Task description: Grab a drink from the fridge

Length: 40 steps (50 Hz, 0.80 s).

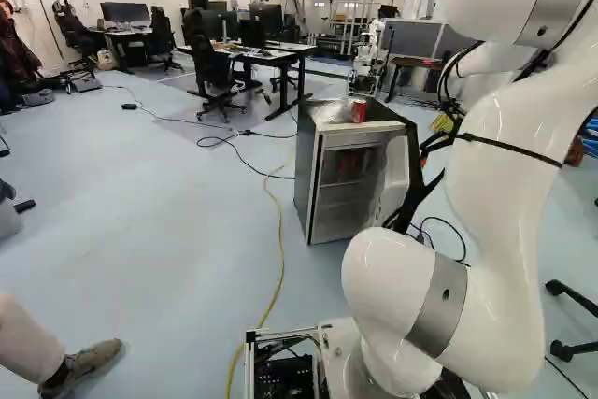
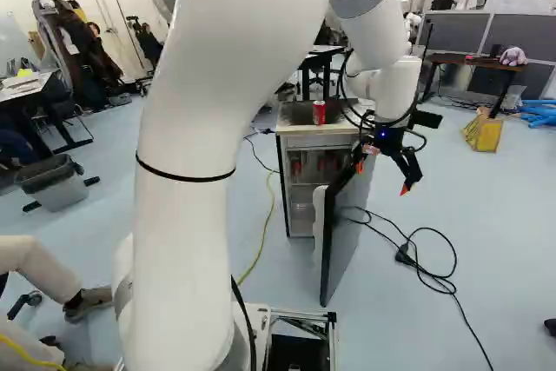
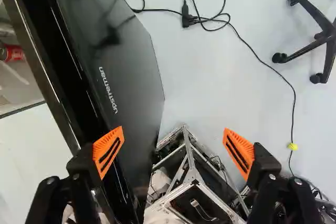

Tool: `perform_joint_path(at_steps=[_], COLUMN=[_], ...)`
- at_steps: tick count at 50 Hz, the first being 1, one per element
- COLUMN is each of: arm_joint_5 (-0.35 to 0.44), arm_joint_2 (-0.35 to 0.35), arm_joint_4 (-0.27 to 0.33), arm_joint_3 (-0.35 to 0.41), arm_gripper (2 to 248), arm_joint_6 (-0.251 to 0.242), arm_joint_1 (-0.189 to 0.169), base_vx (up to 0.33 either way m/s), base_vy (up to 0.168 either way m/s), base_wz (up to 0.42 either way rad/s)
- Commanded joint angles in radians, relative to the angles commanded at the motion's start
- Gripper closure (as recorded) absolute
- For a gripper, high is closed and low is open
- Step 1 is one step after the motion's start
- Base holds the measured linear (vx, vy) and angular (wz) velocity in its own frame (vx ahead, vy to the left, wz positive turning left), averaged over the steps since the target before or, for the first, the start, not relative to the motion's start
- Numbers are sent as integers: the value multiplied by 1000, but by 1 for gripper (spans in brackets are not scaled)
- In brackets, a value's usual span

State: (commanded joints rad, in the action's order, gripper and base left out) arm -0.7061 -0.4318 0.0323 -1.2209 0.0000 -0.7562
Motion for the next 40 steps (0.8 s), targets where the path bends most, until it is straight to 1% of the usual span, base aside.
perform_joint_path(at_steps=[22, 40], arm_joint_5=[0, 0], arm_joint_2=[64, 111], arm_joint_4=[0, 0], arm_joint_3=[89, 153], arm_gripper=[3, 3], arm_joint_6=[0, 0], arm_joint_1=[43, 87], base_vx=[0, 0], base_vy=[0, 0], base_wz=[0, 0])
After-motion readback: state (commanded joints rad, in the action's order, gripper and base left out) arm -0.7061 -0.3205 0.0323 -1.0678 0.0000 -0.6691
